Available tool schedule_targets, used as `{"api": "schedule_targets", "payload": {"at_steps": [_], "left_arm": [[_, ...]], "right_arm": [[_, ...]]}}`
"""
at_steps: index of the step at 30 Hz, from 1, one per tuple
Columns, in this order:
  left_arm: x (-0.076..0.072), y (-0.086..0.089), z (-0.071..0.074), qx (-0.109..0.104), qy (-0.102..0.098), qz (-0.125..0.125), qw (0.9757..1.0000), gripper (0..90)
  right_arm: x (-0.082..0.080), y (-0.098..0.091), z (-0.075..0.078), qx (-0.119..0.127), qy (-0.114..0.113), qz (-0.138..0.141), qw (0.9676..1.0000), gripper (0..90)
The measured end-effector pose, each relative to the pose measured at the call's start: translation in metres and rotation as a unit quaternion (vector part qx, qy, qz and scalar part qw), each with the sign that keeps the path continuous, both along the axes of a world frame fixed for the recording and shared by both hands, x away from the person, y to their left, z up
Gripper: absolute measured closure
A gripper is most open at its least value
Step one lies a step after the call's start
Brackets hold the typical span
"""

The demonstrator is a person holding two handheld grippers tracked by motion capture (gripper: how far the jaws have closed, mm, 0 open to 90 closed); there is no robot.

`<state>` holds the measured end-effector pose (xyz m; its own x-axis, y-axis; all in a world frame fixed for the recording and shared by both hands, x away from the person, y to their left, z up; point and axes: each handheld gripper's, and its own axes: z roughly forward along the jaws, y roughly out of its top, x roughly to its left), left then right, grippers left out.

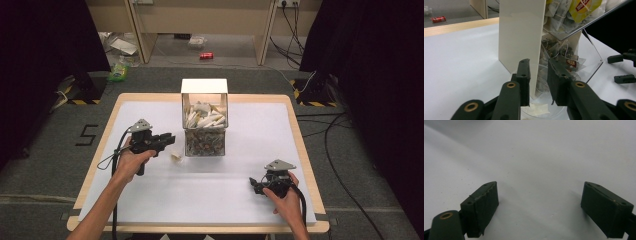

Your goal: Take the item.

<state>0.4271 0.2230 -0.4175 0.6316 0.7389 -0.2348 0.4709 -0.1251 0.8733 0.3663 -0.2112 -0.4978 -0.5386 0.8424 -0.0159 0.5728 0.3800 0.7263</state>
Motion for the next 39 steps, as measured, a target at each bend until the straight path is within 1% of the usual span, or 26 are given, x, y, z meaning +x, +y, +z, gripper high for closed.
{"api": "schedule_targets", "payload": {"at_steps": [4,8,12,14,18,20,24,26,27,28,32,39], "left_arm": [[0.0,0.001,0.001,-0.007,0.004,-0.001,1.0,65.5],[-0.001,0.003,0.003,-0.014,0.005,0.0,0.9999,63.6],[-0.002,0.005,0.004,-0.015,0.008,0.001,0.9999,60.4],[-0.002,0.006,0.004,-0.016,0.012,0.001,0.9998,57.1],[-0.002,0.008,0.004,-0.025,0.022,0.004,0.9994,48.0],[-0.002,0.01,0.005,-0.023,0.026,0.004,0.9994,44.4],[-0.002,0.012,0.006,-0.012,0.034,-0.003,0.9993,36.7],[-0.003,0.014,0.006,-0.011,0.036,-0.005,0.9993,32.7],[-0.004,0.015,0.007,-0.008,0.037,-0.002,0.9993,30.3],[-0.005,0.016,0.007,-0.005,0.037,0.002,0.9993,25.8],[-0.007,0.02,0.009,-0.005,0.034,0.011,0.9993,15.7],[-0.012,0.026,0.01,-0.006,0.025,0.011,0.9996,15.1]], "right_arm": [[0.0,0.0,0.0,0.0,0.0,0.0,1.0,15.0],[0.0,0.0,0.0,-0.001,-0.001,0.0,1.0,15.0],[0.0,0.0,0.0,0.0,0.0,0.0,1.0,15.1],[0.0,0.0,0.0,0.0,0.0,0.0,1.0,15.0],[0.0,0.0,0.0,0.0,0.0,0.0,1.0,15.0],[0.0,0.0,0.0,0.001,0.0,0.0,1.0,15.0],[0.0,0.0,0.0,0.001,0.001,0.0,1.0,15.0],[0.0,0.0,0.0,0.001,0.001,0.0,1.0,15.0],[0.0,0.0,0.0,0.0,0.0,0.0,1.0,15.0],[0.0,0.0,0.0,0.001,0.0,0.0,1.0,15.0],[0.0,0.0,0.0,0.0,0.0,0.0,1.0,15.0],[0.0,0.0,0.0,0.0,0.0,0.0,1.0,15.0]]}}
